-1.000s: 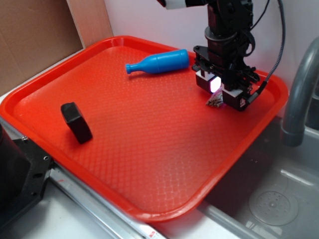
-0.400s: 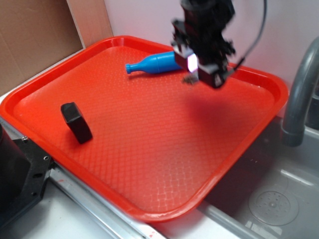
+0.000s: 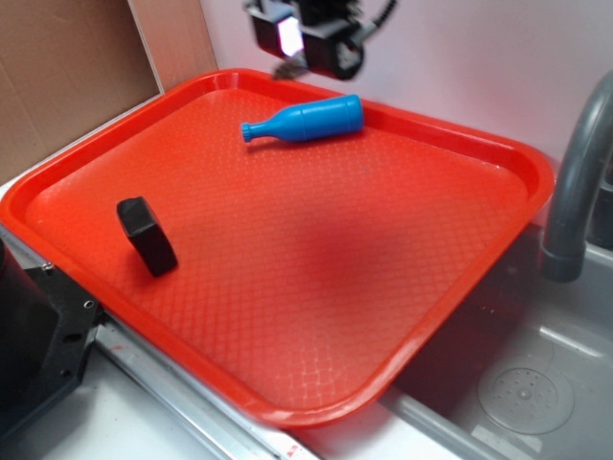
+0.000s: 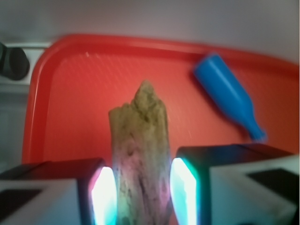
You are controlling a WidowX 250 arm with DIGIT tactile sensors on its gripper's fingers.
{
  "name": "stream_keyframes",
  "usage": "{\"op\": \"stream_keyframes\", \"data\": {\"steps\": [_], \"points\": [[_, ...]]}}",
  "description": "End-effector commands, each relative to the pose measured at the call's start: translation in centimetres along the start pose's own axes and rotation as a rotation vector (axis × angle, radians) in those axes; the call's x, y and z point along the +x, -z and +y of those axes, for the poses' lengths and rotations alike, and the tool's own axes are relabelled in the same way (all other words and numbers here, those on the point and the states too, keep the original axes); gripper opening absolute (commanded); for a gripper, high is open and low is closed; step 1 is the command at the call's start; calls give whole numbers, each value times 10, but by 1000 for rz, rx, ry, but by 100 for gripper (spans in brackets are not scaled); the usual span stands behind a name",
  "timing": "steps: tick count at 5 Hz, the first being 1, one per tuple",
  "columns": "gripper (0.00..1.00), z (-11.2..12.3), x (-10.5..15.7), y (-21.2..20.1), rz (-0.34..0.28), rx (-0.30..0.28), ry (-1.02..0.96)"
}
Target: Grab the wood chip.
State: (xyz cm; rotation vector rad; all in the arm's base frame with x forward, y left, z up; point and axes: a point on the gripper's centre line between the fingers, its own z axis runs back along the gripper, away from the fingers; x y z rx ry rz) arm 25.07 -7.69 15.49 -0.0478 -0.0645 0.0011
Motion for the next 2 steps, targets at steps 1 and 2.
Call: {"op": "stream_keyframes", "data": {"steps": [1,2], "points": [[0,19,-42,-45,-28,2,-98],[0,19,-48,-44,-3,-14,-86]]}}
